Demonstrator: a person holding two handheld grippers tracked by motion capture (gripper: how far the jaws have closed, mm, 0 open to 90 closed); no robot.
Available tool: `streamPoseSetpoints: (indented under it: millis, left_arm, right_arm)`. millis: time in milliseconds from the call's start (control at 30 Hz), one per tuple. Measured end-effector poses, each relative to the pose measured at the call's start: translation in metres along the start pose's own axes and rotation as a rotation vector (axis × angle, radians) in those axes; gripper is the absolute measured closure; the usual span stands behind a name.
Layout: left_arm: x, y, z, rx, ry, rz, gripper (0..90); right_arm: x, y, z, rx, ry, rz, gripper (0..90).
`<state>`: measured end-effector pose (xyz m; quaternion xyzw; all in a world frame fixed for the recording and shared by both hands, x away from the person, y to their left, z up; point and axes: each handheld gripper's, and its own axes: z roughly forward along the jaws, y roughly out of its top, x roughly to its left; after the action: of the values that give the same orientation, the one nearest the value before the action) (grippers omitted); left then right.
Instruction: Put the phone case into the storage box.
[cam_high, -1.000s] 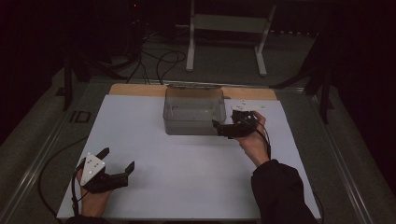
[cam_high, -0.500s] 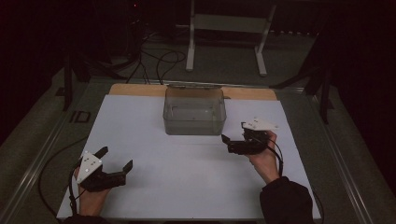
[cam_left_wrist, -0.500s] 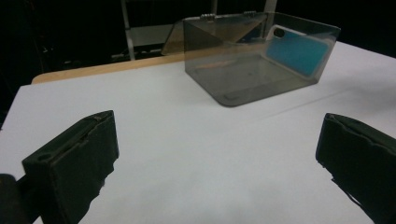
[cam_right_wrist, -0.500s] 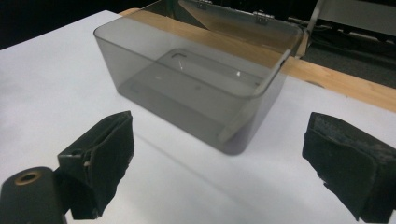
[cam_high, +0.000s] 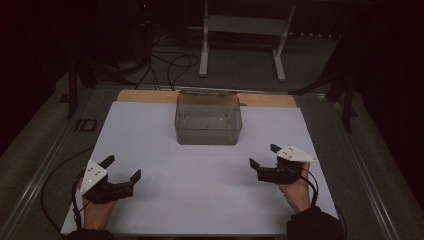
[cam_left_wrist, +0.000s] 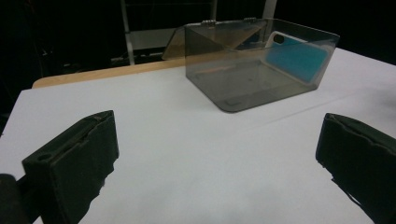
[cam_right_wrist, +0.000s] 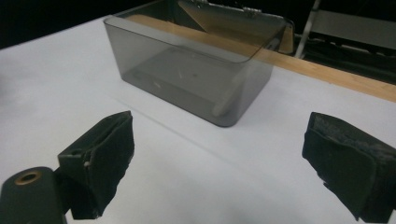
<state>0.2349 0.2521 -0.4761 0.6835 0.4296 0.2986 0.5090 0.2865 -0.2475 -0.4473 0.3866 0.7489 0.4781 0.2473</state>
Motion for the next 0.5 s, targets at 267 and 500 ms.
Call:
streamPoseSetpoints:
  millis: [267, 500]
  left_arm:
    - [0.0, 0.0, -0.001, -0.012, -0.004, 0.006, 0.2]
    - [-0.002, 0.0, -0.001, -0.024, -0.009, 0.014, 0.2]
  right_arm:
    - [-0.002, -0.016, -0.013, -0.029, -0.01, 0.01, 9.2]
    - [-0.002, -0.035, -0.026, -0.094, -0.015, 0.028, 10.2]
